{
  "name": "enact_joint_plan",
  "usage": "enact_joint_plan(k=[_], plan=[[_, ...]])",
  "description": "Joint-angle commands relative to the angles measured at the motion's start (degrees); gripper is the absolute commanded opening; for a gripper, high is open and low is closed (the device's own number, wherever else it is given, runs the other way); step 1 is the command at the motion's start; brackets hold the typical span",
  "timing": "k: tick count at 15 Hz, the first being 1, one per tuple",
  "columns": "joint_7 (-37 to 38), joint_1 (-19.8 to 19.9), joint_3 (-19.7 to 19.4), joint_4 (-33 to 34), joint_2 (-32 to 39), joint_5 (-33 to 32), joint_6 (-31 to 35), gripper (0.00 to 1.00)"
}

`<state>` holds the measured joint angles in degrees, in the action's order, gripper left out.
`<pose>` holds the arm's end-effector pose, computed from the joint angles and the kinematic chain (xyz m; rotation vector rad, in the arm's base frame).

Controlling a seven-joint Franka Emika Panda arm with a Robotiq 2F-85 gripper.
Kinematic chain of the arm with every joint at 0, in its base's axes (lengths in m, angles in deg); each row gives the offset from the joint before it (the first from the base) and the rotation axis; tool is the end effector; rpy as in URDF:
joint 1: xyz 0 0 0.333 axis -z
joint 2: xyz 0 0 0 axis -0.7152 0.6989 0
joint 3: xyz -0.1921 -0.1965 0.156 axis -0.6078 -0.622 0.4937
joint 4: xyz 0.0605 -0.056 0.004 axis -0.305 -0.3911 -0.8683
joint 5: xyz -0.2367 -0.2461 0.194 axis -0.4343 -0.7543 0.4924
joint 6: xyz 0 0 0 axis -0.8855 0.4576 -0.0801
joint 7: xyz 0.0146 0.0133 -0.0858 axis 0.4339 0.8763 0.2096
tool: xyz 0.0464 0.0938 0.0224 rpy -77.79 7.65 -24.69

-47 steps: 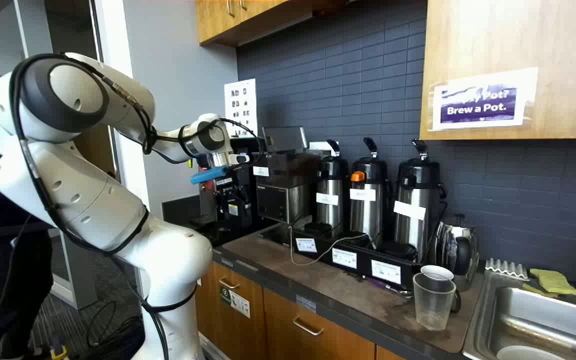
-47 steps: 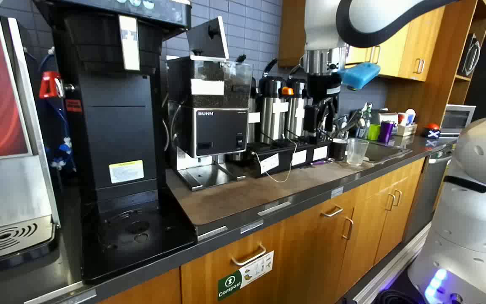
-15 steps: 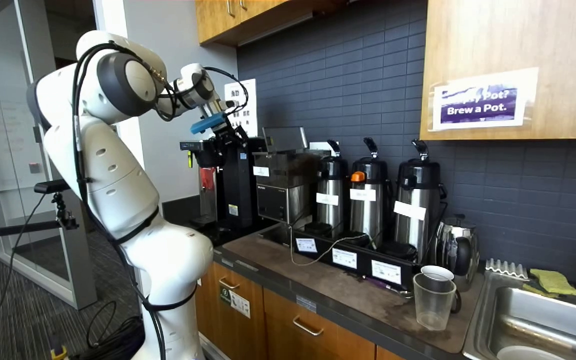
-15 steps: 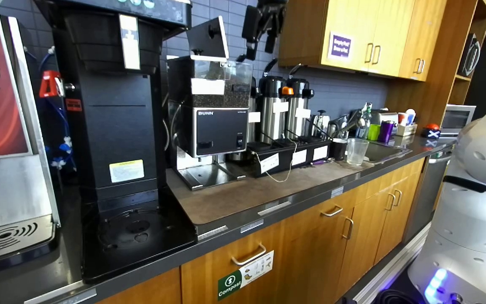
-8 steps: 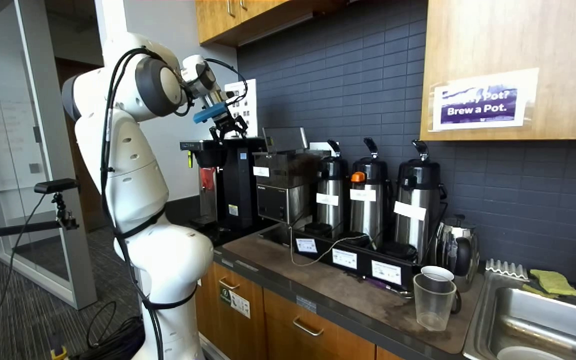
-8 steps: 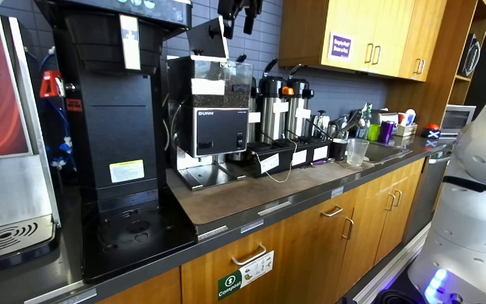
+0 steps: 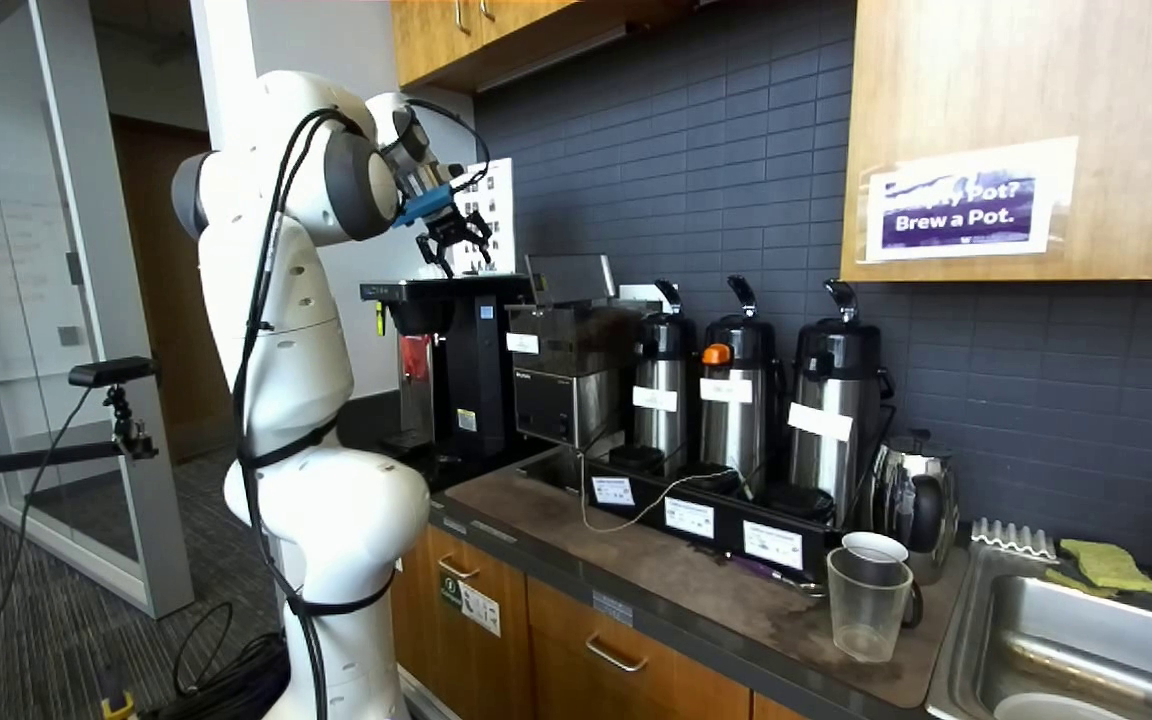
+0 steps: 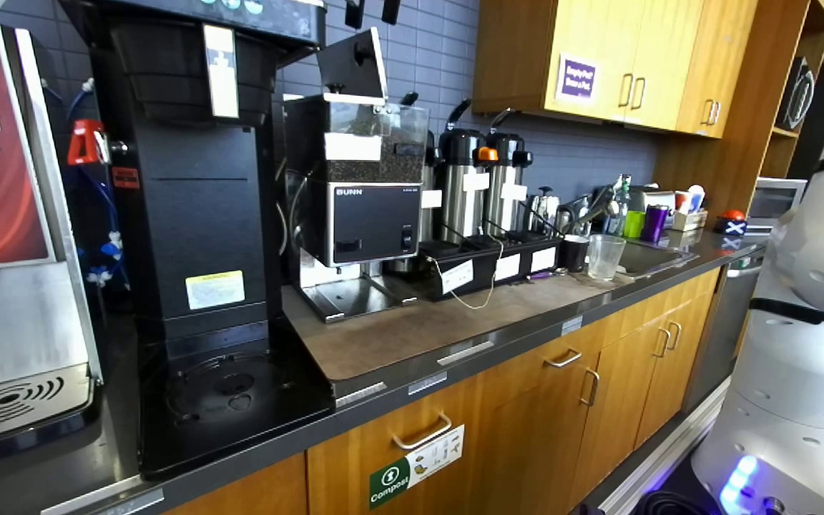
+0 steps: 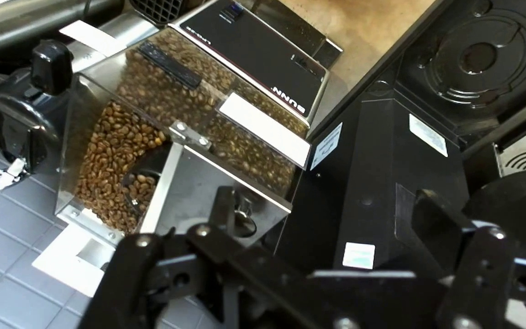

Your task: Close the lid of the coffee maker

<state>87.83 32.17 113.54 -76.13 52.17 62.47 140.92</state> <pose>0.4039 0.3342 0.7276 2.7559 0.7453 0.6471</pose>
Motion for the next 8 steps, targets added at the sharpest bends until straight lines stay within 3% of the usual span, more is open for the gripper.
enact_joint_plan(k=[1,8], plan=[[-2.61,-2.15,-0.9,4.78,3.0,-1.71,-0.52,1.0],[-10.57,-1.61,-4.26,6.99,4.97,-0.67,2.91,1.0]])
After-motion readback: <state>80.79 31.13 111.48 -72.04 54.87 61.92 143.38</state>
